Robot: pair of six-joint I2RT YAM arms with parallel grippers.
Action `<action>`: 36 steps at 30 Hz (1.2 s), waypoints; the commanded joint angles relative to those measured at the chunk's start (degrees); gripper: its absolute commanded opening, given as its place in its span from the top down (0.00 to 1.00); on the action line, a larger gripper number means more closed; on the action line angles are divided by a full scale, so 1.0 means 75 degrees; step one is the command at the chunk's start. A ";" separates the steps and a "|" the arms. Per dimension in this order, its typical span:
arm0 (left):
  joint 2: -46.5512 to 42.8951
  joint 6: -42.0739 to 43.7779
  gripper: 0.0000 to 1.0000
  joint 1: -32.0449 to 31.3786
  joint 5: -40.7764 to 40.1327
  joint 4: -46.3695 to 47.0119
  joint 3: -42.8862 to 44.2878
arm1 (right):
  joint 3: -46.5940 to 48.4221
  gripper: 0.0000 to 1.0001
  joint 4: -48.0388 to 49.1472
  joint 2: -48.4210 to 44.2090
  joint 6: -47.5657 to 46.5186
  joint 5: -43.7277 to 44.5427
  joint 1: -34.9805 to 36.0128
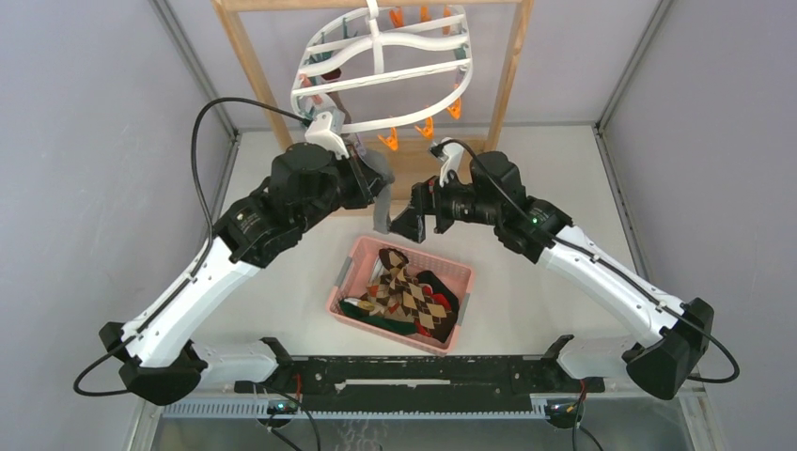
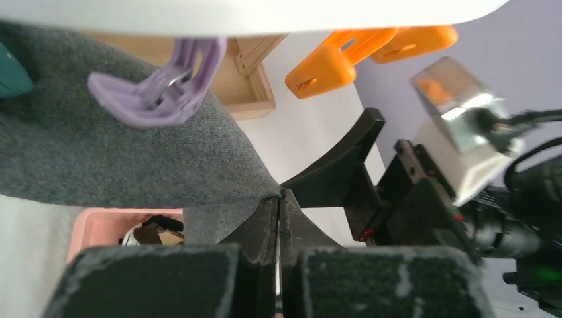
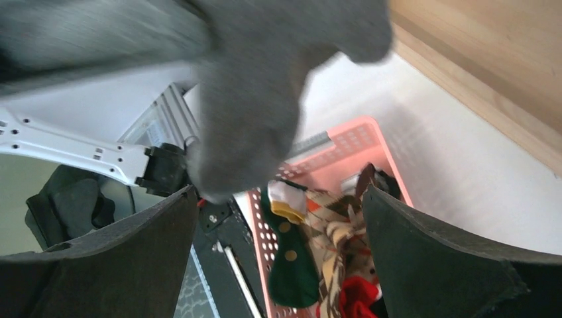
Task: Remove the socks clipped to the hanger
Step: Remove the sock from the hanger.
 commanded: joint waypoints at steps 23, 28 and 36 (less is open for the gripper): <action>-0.0968 -0.0732 1.00 -0.0152 0.0233 0.0134 -0.0840 | 0.1489 0.18 0.0425 0.1108 -0.0549 0.1052 0.0911; -0.1030 -0.0734 1.00 -0.0152 0.0121 0.0020 -0.0931 | 0.1511 0.65 0.0421 0.1101 -0.0557 0.0761 0.0912; -0.1128 -0.0723 0.71 -0.0032 -0.0212 -0.0036 -0.1096 | 0.1277 1.00 0.0144 0.0853 -0.0660 0.0799 0.1023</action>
